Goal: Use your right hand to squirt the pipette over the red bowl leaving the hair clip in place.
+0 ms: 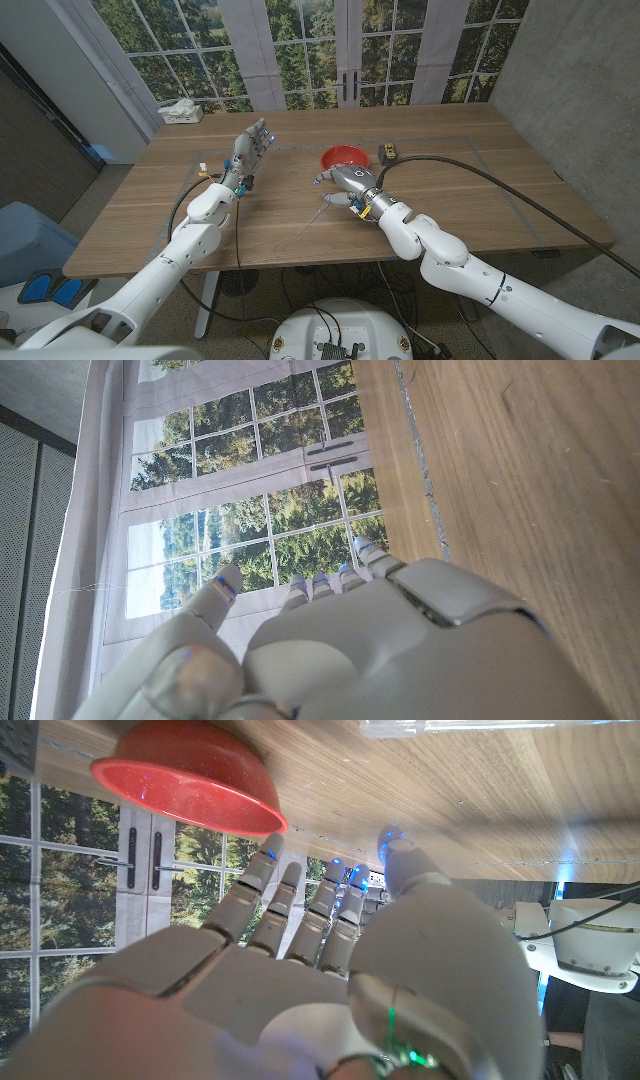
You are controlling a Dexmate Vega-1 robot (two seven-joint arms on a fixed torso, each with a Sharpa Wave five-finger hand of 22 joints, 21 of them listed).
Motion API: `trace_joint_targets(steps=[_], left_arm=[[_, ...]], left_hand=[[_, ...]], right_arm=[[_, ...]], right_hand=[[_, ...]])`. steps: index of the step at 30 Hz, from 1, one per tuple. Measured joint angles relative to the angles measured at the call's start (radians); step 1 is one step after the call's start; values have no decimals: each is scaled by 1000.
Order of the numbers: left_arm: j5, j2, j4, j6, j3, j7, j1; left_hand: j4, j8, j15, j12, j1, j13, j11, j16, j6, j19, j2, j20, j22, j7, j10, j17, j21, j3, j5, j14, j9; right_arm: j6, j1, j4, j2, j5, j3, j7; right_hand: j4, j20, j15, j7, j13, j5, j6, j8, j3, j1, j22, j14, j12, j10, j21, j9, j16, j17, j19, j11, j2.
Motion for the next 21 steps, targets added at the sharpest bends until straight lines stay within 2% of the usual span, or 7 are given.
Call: trace_joint_targets(steps=[2,5,9,18,21], left_arm=[[0,0,-1,1,0,0,0],[0,0,-2,3,0,1,1],[0,0,-4,5,0,2,1],[0,2,-7,9,0,3,2],[-1,2,-7,10,0,3,2]], left_hand=[[0,0,0,0,0,0,0,0,0,0,0,0,0,0,0,0,0,0,0,0,0],[0,0,0,0,0,0,0,0,0,0,0,0,0,0,0,0,0,0,0,0,0],[0,0,0,0,0,0,-4,0,0,0,0,0,0,0,4,0,0,0,0,0,0],[0,0,0,0,0,0,-5,0,0,0,0,0,0,0,5,0,0,0,0,0,0],[0,0,0,0,0,0,-5,0,0,0,0,0,0,0,5,0,0,0,0,0,0]], right_arm=[[3,3,12,2,-2,-4,0],[8,5,22,5,-5,-6,-1],[14,7,35,8,-7,-10,-7],[26,13,61,15,-18,-22,-20],[29,15,68,16,-22,-25,-22]], right_hand=[[3,4,1,5,0,0,5,0,-3,0,0,7,0,7,0,0,0,0,4,7,0],[-1,-1,2,5,0,0,15,0,-7,0,0,8,0,14,0,-2,6,0,9,0,0],[3,-1,2,9,5,0,19,0,-11,7,0,8,0,18,0,-2,7,0,9,3,-7],[3,-6,2,2,5,0,28,0,-11,13,0,8,0,23,0,-2,15,5,15,-2,0],[7,-6,2,-1,8,0,31,0,-15,37,0,8,0,24,0,-2,15,5,15,-3,-10]])
